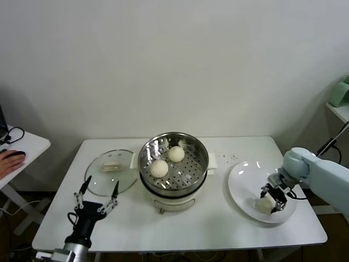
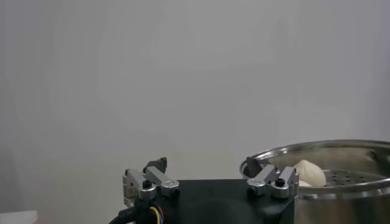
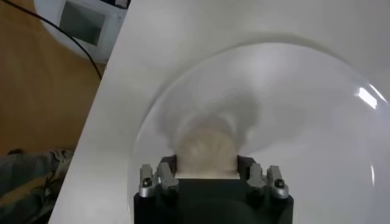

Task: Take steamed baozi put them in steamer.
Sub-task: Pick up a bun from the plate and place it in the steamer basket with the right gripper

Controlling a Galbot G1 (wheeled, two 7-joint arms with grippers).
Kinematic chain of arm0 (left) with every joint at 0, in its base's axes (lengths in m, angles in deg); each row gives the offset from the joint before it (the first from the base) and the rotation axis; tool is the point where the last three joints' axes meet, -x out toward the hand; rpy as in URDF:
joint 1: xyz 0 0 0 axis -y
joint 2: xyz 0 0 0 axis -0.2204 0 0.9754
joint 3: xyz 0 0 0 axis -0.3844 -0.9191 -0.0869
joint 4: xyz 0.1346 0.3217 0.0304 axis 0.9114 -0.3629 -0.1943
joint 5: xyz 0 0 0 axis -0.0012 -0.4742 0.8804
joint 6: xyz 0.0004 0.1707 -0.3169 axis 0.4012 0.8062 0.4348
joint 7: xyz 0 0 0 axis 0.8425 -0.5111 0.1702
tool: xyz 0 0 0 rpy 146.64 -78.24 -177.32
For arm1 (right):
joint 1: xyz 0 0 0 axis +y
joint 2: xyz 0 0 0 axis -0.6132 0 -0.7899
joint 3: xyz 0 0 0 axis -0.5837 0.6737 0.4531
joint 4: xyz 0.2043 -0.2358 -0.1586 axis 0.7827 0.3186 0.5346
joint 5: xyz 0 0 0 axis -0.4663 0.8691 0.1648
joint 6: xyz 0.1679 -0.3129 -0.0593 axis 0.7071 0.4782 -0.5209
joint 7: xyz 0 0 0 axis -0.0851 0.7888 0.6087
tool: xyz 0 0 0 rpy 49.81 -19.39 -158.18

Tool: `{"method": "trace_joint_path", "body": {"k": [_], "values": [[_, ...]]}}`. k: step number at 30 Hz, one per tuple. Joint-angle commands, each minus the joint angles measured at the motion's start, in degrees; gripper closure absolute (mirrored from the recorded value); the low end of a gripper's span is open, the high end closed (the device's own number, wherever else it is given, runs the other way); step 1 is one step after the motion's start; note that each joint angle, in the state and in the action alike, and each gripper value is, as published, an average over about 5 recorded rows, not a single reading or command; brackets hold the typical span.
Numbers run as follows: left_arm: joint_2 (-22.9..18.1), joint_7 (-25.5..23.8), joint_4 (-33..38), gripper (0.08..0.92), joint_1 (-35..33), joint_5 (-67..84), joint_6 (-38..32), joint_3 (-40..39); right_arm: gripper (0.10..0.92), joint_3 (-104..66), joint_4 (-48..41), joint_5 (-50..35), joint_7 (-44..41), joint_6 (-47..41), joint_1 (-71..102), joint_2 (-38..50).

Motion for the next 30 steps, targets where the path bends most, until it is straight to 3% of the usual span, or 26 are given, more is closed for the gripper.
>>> {"method": "trace_joint_path", "body": {"k": [1,8,13,22,30], "values": [[0.4,0.1,0.3,0.177,0.2,-0.2,0.6,0.0,0.388,5.2,8.4,-2.8,-2.6,5.5,-18.8,-0.3],[0.5,0.2,1.0,0.177,0.2,-0.7,1.5,-0.5,0.384,11.6,14.1,6.8,-4.0,23.1,-41.6,-8.7],[0.5,0.3,1.3,0.177,-0.1,-1.1,1.8,-0.5,0.379,13.1,19.5,10.0,-3.1,28.6,-49.0,-14.7],[0.4,0.4,1.4,0.177,-0.3,-1.6,1.8,-0.5,0.357,12.0,28.8,15.2,-2.2,30.0,-43.5,-24.6],[0.9,0.4,1.4,0.177,-0.9,-1.9,1.4,-0.3,0.355,12.5,24.5,20.8,-1.3,30.7,-30.4,-33.4]]}}
